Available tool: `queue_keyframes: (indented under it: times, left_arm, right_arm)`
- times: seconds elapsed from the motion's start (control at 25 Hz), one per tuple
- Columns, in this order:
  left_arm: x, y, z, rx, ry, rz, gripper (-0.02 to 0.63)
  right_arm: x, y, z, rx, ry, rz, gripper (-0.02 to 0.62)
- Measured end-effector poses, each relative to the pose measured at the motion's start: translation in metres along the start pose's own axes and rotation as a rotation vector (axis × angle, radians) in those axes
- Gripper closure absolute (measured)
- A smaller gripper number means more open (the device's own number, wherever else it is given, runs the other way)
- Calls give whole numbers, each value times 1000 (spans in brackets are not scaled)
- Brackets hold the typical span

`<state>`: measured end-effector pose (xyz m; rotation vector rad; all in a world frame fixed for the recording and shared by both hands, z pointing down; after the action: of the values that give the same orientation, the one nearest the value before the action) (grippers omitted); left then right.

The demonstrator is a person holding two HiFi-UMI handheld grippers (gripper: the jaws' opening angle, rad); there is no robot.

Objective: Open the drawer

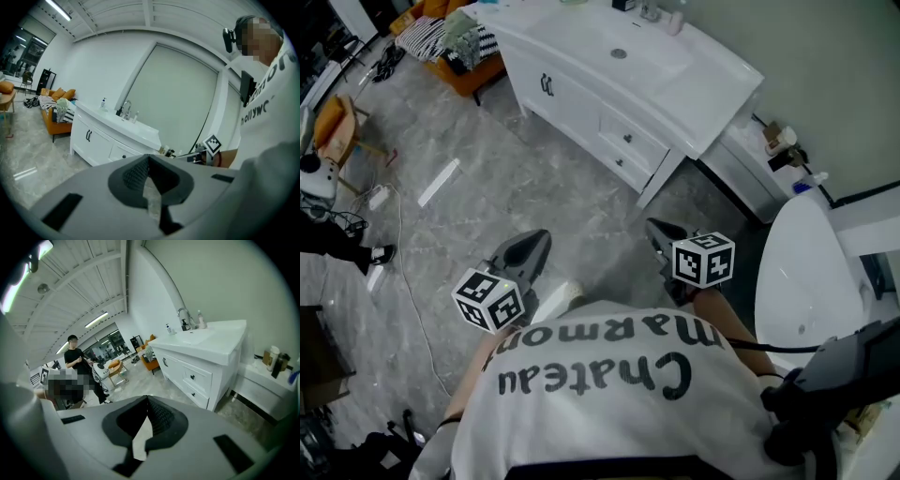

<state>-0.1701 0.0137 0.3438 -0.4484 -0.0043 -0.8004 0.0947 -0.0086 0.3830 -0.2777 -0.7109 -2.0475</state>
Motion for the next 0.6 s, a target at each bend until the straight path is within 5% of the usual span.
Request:
queue_keyframes:
  times: [0.6]
  left_arm:
    - [-13,-98,-19,0,-39,39,598]
  right_arm:
    - [73,-45,-10,9,5,53,584]
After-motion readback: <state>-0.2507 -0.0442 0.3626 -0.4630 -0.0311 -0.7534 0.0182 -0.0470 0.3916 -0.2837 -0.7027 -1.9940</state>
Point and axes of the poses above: the fingertips, and each gripper's own axes: x forward along the fingers, y to its right, z out of its underside, the point moved 5 cm from there along -x, backward along the fingers, and after that the axes turned 8 degrees about y, right-handed, at the moved point
